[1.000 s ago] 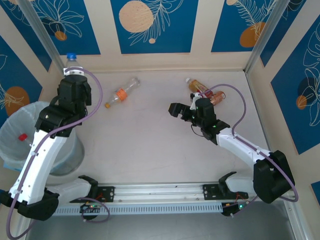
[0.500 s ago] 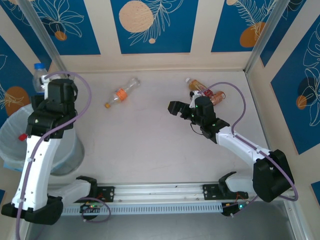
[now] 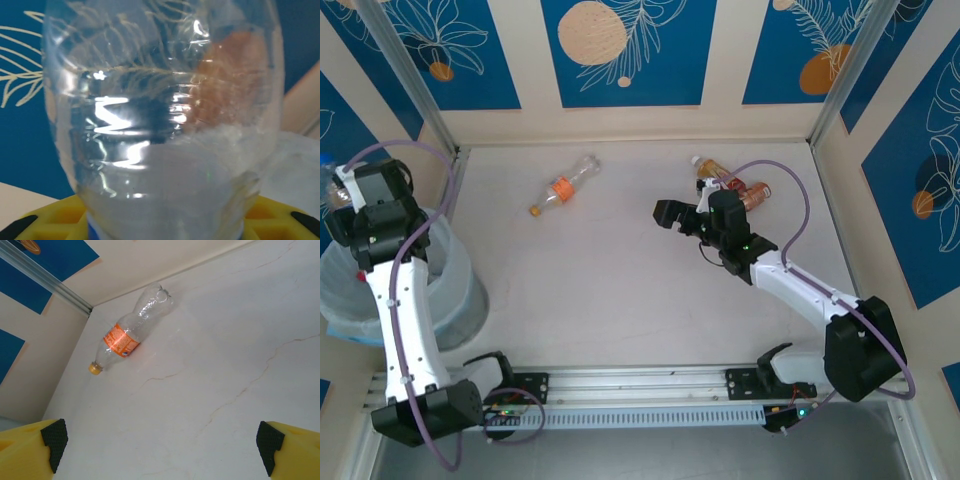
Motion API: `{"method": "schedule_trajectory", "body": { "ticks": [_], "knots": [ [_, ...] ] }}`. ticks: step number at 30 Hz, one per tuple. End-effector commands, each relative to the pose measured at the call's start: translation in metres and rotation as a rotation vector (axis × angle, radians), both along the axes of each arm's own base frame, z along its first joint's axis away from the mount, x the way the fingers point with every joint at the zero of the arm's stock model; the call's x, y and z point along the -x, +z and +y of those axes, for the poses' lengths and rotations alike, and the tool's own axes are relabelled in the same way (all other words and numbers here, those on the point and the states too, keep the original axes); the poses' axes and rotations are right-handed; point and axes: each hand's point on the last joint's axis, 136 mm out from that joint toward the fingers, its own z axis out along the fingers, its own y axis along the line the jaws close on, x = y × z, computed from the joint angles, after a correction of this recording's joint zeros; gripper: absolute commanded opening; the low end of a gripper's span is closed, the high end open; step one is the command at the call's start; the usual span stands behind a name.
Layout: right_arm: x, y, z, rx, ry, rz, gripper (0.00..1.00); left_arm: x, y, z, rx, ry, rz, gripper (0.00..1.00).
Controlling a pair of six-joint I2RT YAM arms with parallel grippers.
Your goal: Put the plastic bottles in the bin
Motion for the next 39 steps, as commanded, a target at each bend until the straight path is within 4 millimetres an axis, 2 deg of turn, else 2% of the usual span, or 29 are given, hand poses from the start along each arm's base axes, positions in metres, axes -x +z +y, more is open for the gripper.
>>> {"method": "schedule_trajectory", "body": {
  "ticks": [1, 7, 12, 14, 17, 22, 28, 34, 39],
  "knots": [
    [0.001, 0.008, 0.004, 0.001, 0.026, -0.042, 0.99, -0.005, 0.019, 0.021, -0.070, 0.061, -0.080, 0.43],
    [0.001, 0.012, 0.001, 0.027, 0.025, -0.071, 0.99, -0.008, 0.008, 0.041, -0.146, 0.053, -0.109, 0.44],
    [-0.001, 0.012, 0.001, 0.032, 0.027, -0.078, 0.99, -0.011, -0.018, 0.051, -0.134, 0.056, -0.078, 0.53],
    [-0.002, 0.014, 0.003, 0.030, 0.032, -0.080, 0.99, -0.010, -0.023, 0.051, -0.120, 0.068, -0.080, 0.56],
    [-0.001, 0.013, 0.002, 0.035, 0.031, -0.078, 0.99, -0.010, -0.021, 0.047, -0.112, 0.046, -0.109, 0.62],
    [0.000, 0.007, -0.002, 0.046, 0.018, -0.071, 0.99, -0.008, -0.014, 0.038, -0.094, 0.007, -0.159, 0.85],
    [-0.002, 0.006, -0.003, 0.057, 0.009, -0.067, 0.99, -0.005, -0.003, 0.033, -0.041, 0.011, -0.197, 0.98],
    [-0.003, 0.009, -0.002, 0.047, 0.010, -0.062, 0.99, -0.010, 0.004, 0.019, 0.042, -0.041, -0.240, 0.99],
    [0.000, 0.008, -0.001, 0.037, 0.012, -0.045, 0.99, -0.020, 0.002, 0.002, 0.129, -0.112, -0.275, 0.99]
  ]
}}
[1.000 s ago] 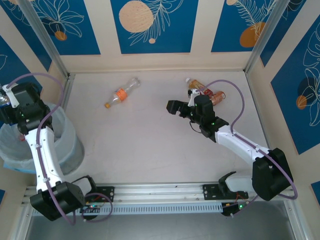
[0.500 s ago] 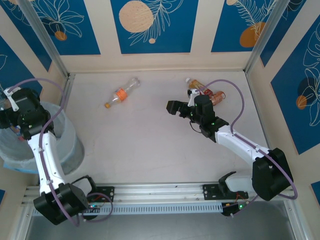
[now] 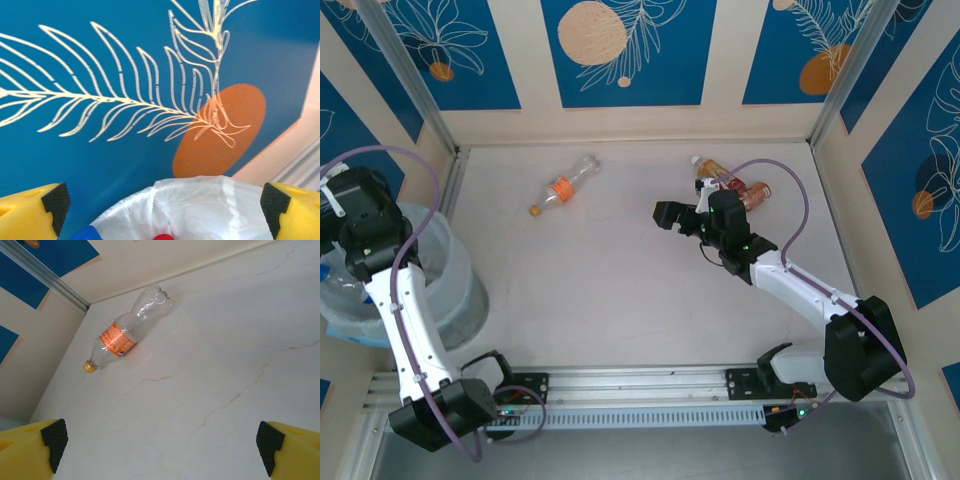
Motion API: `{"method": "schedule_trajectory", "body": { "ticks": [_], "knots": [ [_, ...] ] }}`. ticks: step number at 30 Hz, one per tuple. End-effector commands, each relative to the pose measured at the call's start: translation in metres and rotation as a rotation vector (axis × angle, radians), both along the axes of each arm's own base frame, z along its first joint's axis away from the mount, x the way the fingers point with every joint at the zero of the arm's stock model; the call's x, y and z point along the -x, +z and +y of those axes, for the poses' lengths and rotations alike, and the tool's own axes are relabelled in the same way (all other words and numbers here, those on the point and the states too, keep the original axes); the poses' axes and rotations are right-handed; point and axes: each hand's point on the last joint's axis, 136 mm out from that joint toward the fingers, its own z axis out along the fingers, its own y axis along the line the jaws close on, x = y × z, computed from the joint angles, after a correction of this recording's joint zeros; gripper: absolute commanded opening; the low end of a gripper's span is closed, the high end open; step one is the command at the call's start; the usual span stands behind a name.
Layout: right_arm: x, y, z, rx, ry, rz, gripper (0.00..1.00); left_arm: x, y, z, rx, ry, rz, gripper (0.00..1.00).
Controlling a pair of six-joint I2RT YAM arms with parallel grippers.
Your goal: Put the plastic bottles in the bin
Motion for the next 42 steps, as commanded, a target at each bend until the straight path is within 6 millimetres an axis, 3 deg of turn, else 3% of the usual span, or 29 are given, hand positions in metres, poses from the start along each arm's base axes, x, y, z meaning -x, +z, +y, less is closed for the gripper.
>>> {"method": "schedule_trajectory", "body": {
  "ticks": [1, 7, 22, 31, 37, 42],
  "knots": [
    [0.001, 0.008, 0.000, -0.007, -0.003, -0.009, 0.99, -0.008, -0.004, -0.018, 0.099, -0.078, -0.033, 0.99],
    [0.005, 0.003, -0.003, -0.005, -0.018, 0.024, 0.99, -0.028, -0.007, -0.061, 0.193, -0.222, -0.030, 0.99],
    [0.010, 0.002, -0.012, -0.007, -0.054, -0.010, 0.99, -0.094, -0.010, -0.214, 0.256, -0.655, -0.043, 0.99],
    [0.009, 0.003, -0.005, -0.035, -0.032, -0.001, 0.99, -0.136, -0.031, -0.290, 0.265, -0.835, -0.016, 0.99],
    [0.009, 0.004, -0.008, -0.024, -0.047, -0.001, 0.99, -0.171, -0.062, -0.340, 0.309, -0.974, 0.078, 0.99],
    [0.015, 0.001, -0.014, -0.018, -0.069, 0.021, 0.99, -0.201, -0.094, -0.360, 0.330, -0.991, 0.184, 0.99]
  ]
}}
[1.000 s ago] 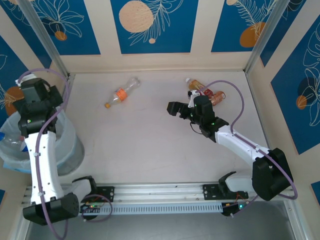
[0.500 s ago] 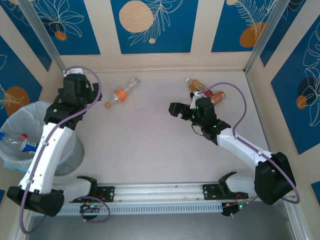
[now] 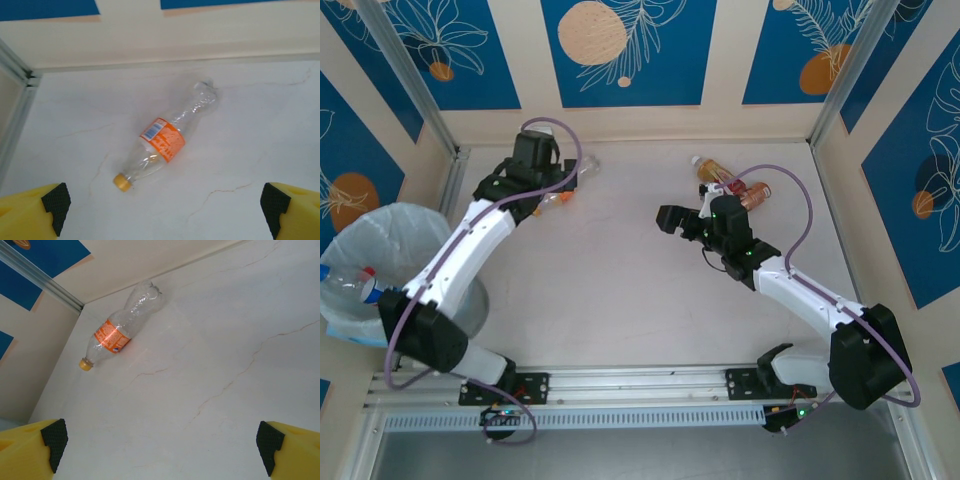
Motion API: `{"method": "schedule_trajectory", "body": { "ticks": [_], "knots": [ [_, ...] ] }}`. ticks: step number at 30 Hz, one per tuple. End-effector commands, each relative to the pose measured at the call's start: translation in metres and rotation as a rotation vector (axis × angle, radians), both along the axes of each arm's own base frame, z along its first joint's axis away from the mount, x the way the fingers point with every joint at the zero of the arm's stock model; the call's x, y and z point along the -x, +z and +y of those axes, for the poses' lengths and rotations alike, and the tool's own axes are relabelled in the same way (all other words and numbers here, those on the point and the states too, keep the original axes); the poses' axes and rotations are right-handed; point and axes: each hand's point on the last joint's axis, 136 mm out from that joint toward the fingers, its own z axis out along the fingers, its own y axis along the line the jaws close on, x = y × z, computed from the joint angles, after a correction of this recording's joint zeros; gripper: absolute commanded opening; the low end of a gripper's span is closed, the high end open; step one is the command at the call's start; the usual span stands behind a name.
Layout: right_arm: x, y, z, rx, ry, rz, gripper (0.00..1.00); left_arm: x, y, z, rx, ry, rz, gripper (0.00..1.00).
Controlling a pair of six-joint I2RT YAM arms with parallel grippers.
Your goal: Put the plastic bottles in the bin
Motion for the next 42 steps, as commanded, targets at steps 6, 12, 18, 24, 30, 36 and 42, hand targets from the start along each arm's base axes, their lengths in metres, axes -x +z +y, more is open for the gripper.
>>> {"method": "schedule_trajectory", "body": {
  "ticks": [6, 12, 18, 24, 30, 36, 42],
  "knots": [
    [0.016, 0.004, -0.018, -0.018, -0.073, 0.008, 0.99, -0.040, -0.032, -0.024, -0.044, -0.149, 0.159, 0.99],
    [0.024, 0.009, -0.035, -0.026, -0.140, -0.029, 0.99, -0.054, -0.058, -0.017, -0.020, -0.210, 0.295, 0.99],
    [0.031, 0.013, -0.047, -0.049, -0.186, -0.032, 0.99, -0.071, -0.091, -0.009, -0.024, -0.266, 0.416, 0.99],
    [0.038, 0.012, -0.057, -0.010, -0.197, -0.042, 0.99, -0.099, -0.129, 0.001, -0.082, -0.260, 0.484, 0.99],
    [0.041, 0.012, -0.058, -0.030, -0.171, -0.005, 0.99, -0.130, -0.162, 0.020, -0.206, -0.186, 0.493, 0.99],
    [0.044, 0.026, -0.064, -0.039, -0.189, -0.054, 0.99, -0.145, -0.189, 0.014, -0.191, -0.240, 0.533, 0.99],
    [0.049, 0.025, -0.068, -0.023, -0.192, -0.039, 0.99, -0.148, -0.213, 0.010, -0.090, -0.288, 0.578, 0.99]
  ]
}}
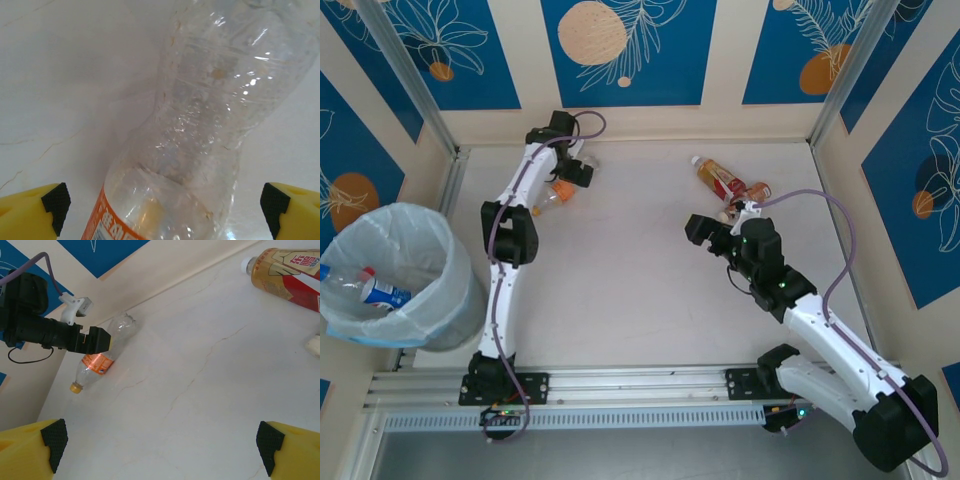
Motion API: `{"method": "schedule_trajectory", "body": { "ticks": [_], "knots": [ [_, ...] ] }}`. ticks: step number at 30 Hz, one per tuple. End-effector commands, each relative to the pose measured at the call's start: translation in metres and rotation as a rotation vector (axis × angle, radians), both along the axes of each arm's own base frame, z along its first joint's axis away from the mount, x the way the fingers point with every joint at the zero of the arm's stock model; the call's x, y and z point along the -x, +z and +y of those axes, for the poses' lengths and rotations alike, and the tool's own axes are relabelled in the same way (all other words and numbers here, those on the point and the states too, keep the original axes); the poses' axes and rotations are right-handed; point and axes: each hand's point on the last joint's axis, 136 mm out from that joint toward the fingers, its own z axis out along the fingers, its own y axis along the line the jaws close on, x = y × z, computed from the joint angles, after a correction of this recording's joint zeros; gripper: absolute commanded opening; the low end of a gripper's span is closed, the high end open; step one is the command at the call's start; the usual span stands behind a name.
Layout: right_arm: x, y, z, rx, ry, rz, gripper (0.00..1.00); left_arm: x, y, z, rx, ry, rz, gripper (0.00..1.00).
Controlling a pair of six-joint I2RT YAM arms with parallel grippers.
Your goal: Put the plastic bottles in the bin
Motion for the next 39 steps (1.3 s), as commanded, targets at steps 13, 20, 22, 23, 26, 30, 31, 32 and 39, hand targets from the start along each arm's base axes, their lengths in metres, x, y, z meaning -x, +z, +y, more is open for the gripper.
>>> {"method": "schedule_trajectory", "body": {
  "ticks": [13, 20, 22, 23, 26, 30, 31, 32, 39],
  "knots": [
    [0.001, 0.000, -0.010, 0.030, -0.032, 0.004, 0.99, 0.015, -0.045, -0.028, 0.068, -0.139, 0.123, 0.94],
    [0.001, -0.007, -0.019, 0.019, -0.090, 0.025, 0.99, 0.012, -0.049, -0.035, 0.045, -0.139, 0.109, 0.79],
    [0.001, -0.008, -0.020, 0.021, -0.097, 0.026, 0.99, 0.013, -0.049, -0.035, 0.049, -0.137, 0.112, 0.75],
    [0.000, -0.008, -0.021, 0.021, -0.101, 0.026, 0.99, 0.014, -0.049, -0.037, 0.054, -0.141, 0.116, 0.72],
    [0.000, -0.007, -0.021, 0.022, -0.098, 0.024, 0.99, 0.020, -0.048, -0.042, 0.073, -0.167, 0.135, 0.67],
    [0.000, -0.005, -0.020, 0.031, -0.092, 0.022, 0.99, 0.026, -0.046, -0.043, 0.081, -0.178, 0.157, 0.59],
    [0.000, -0.004, -0.020, 0.029, -0.092, 0.021, 0.99, 0.028, -0.046, -0.045, 0.090, -0.185, 0.162, 0.58],
    [0.000, -0.004, -0.020, 0.030, -0.091, 0.021, 0.99, 0.030, -0.044, -0.047, 0.098, -0.191, 0.167, 0.57],
    [-0.001, -0.009, -0.019, 0.017, -0.092, 0.033, 0.99, 0.034, -0.017, -0.056, 0.132, -0.200, 0.117, 0.54]
  ]
}}
